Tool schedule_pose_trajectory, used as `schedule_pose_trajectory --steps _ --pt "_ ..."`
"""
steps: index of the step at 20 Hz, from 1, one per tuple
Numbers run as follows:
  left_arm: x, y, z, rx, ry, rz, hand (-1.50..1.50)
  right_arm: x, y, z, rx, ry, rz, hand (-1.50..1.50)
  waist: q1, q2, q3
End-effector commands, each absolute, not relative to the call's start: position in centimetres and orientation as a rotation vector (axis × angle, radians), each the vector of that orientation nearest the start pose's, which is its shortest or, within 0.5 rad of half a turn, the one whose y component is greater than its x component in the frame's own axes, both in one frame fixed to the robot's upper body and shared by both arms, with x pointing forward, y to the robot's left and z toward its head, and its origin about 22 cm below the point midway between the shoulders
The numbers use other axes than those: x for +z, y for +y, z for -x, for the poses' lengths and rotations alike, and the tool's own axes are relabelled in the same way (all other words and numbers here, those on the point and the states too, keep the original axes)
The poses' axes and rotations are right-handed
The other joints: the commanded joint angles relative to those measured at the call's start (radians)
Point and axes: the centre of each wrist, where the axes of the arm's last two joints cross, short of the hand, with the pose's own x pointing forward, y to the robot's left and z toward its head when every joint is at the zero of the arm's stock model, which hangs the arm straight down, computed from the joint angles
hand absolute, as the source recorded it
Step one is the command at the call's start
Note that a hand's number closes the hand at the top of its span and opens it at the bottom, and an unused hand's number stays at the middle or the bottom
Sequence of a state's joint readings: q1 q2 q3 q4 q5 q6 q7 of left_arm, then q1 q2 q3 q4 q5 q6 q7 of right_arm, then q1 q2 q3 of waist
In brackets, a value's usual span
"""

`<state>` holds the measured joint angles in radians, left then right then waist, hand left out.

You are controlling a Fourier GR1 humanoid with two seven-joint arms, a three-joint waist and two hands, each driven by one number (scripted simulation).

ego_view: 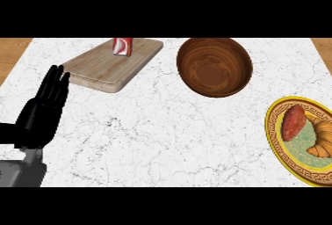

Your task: Pick the croissant from the plate and place it in the bowl

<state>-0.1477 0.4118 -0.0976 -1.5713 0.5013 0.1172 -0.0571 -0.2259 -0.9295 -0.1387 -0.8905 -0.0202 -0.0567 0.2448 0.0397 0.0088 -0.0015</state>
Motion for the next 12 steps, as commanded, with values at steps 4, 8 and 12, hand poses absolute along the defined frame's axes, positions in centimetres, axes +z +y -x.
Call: schedule_pose_trajectory --steps 4,8,12 --pt "6.5 28.3 -27.9 0.010 -1.712 0.136 0.00 12.2 -52.2 -26.7 0.497 -0.447 0.645 -1.50 0.038 0.009 -0.002" --pt "6.1 27.6 -28.3 0.029 -1.689 0.116 0.00 17.6 -50.9 -30.4 0.580 -0.427 0.540 -1.50 0.006 0.000 0.000" --pt "6.1 29.5 -27.6 0.042 -1.704 0.116 0.00 17.6 -49.0 -34.1 0.547 -0.398 0.519 -1.50 -0.002 -0.002 0.002"
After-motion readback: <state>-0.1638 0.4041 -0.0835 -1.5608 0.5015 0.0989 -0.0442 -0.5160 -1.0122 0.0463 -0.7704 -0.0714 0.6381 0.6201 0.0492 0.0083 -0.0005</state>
